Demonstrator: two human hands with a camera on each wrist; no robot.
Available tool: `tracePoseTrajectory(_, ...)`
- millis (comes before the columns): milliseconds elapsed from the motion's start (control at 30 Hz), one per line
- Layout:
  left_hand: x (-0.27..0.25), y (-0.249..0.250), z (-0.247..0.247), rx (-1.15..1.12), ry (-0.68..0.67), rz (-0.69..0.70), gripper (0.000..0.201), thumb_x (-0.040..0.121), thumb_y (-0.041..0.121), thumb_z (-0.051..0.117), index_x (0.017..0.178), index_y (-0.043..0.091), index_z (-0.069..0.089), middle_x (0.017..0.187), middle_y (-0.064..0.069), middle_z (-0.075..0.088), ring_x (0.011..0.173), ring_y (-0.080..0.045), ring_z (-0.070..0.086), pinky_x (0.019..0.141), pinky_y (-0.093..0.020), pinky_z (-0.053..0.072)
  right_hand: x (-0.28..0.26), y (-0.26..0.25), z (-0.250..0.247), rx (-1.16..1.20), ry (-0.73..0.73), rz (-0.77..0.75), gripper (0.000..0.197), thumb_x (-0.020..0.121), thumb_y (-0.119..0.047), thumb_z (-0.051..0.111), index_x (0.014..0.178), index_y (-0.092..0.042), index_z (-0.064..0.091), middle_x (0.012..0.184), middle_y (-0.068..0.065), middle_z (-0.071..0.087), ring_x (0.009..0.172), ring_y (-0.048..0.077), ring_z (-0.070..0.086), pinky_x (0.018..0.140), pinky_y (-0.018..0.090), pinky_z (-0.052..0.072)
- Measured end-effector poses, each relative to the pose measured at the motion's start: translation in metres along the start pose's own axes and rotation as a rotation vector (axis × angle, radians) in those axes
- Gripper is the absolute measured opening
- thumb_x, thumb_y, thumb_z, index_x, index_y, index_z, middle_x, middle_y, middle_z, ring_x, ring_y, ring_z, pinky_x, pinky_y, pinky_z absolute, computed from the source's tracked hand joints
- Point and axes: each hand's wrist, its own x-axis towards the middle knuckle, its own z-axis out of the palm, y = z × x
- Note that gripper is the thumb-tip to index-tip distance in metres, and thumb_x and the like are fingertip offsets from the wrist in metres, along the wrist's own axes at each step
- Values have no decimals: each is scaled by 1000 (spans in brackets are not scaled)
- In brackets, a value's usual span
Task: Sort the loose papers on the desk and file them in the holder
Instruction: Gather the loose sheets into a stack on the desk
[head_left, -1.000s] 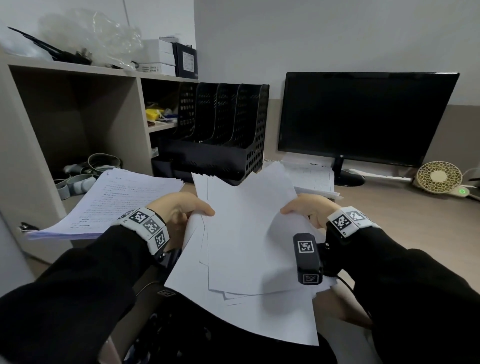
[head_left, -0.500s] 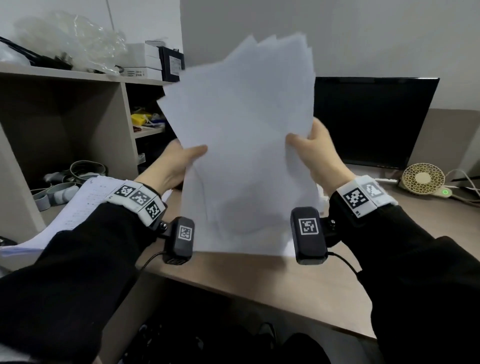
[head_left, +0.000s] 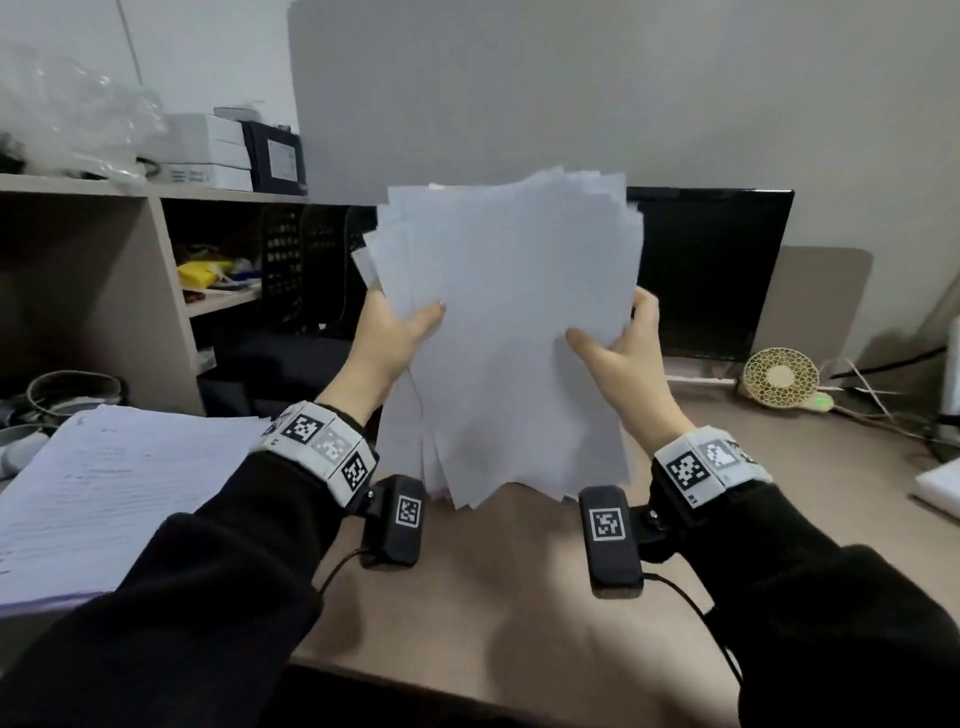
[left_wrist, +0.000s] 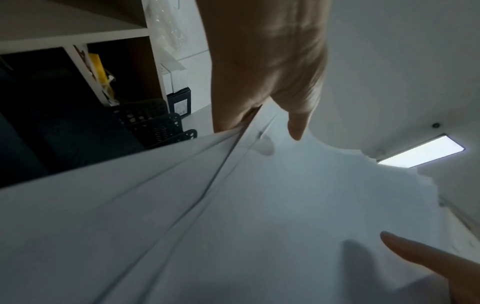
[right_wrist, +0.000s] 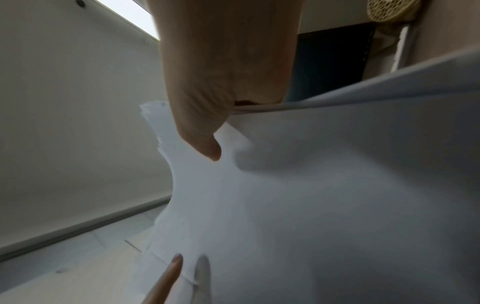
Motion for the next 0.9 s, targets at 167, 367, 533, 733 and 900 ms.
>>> tracePoseTrajectory(167,1,-14,-8,58,5,-31,39,74,18,64,112,14,57,106,2,67,93,-7,65,77,-18,52,2,26,-4,2,49,75,38,77,-16,68,114,-15,57,108,0,67,98,15,66,89,45,55)
tracePoseTrajectory(367,7,-13,3,117,51,33,32,90,1,60,122,1,56,112,-6,65,97,-12,62,79,-12,51,9,26,2,54,112,72,16,84,-9,64,100,-11,65,97,4,71,91,21,68,85,43,55)
tracePoseTrajectory(533,29,-1,3,28,44,42,33,88,5,63,120,0,55,116,-9,65,100,-17,65,83,-22,54,31,15,2,126,128,38,39,70,-24,70,106,-12,63,103,6,70,94,20,68,81,34,56)
tracePoseTrajectory(733,8,-49,-3,132,-4,-153,32,94,5,54,125,5,47,121,-4,60,109,-17,59,92,-30,48,10,64,7,10,108,172,51,64,-36,73,110,-19,61,104,-4,70,97,15,67,89,47,54)
tracePoseTrajectory(900,10,-60,1,157,-61,-221,32,94,8,55,126,7,54,115,-2,62,103,-14,61,75,-13,48,8,73,8,35,129,193,38,68,-31,69,103,-19,63,101,-1,71,94,18,68,88,48,54)
